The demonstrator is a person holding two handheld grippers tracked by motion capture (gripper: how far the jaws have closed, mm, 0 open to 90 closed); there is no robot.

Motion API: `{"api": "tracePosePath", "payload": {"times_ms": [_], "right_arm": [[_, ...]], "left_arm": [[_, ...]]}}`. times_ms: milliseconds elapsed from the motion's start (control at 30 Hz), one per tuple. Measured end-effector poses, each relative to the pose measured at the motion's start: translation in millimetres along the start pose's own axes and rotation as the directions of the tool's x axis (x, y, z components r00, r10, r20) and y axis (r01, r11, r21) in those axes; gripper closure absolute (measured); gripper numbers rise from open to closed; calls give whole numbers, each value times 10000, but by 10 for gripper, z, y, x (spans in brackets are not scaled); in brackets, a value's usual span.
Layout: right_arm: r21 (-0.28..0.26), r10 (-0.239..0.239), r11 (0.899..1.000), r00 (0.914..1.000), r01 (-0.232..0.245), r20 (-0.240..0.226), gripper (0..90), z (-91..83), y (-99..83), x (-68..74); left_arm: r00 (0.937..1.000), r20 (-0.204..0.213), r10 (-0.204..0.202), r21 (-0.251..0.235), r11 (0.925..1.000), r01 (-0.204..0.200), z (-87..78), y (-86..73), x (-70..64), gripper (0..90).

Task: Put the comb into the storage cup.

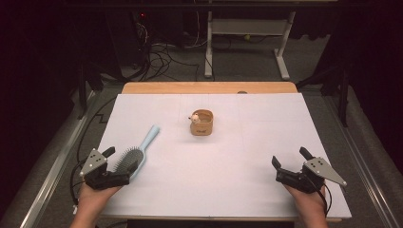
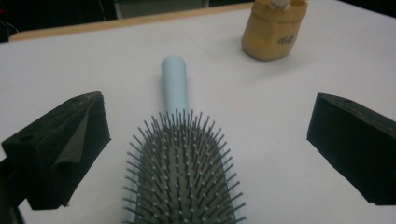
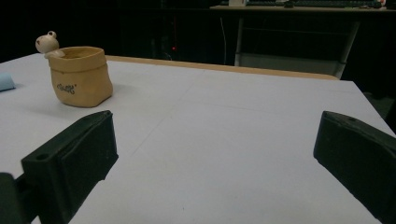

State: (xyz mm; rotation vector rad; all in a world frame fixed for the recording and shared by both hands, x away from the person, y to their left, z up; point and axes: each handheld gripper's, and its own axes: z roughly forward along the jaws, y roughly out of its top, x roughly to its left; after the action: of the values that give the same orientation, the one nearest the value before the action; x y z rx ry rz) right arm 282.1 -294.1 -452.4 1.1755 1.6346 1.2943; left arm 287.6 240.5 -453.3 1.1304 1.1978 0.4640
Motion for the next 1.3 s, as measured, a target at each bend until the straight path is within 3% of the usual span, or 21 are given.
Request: {"api": "tracePosePath", "payload": {"times_ms": [233, 533, 800, 867, 1067, 1100, 1167, 1233, 1300], "right_arm": [[24, 15, 10000, 10000, -15, -23, 1, 1, -3, 7], [38, -84, 10000, 9999, 85, -77, 1, 11, -3, 21], [-38, -14, 10000, 9998, 13, -221, 1, 5, 0, 42], [-11, -11, 10000, 9997, 10, -258, 1, 2, 3, 48], [143, -340, 9993, 9982, 347, -485, 1, -56, -16, 43], [101, -311, 9994, 9983, 316, -487, 1, -63, -14, 38], [39, -325, 9995, 9984, 328, -459, 1, -71, -6, 33], [11, -343, 9994, 9983, 344, -469, 1, -73, -7, 35], [35, -439, 9990, 9978, 442, -490, 1, -68, -14, 43]], "left_arm": [[9985, -529, 115, 949, 9955, -65, 55, -105, 63, 6], [9944, -1049, 159, 1296, 9916, -22, 78, -143, 158, 6], [9913, -1307, -165, 1402, 9895, 349, 91, -124, 181, 6], [9910, -1244, -487, 1407, 9878, 662, 98, -117, 178, 7], [9881, -1423, -590, 1478, 9858, 801, 153, -70, 151, 7], [9874, -1562, -268, 1666, 9846, 531, 164, -80, 153, 7], [9865, -1629, -192, 1833, 9818, 494, 170, -90, 160, 7], [9826, -1859, -8, 2417, 9692, 465, 197, -146, 167, 7], [9816, -1904, 114, 2666, 9630, 406, 217, -185, 156, 7]]}}
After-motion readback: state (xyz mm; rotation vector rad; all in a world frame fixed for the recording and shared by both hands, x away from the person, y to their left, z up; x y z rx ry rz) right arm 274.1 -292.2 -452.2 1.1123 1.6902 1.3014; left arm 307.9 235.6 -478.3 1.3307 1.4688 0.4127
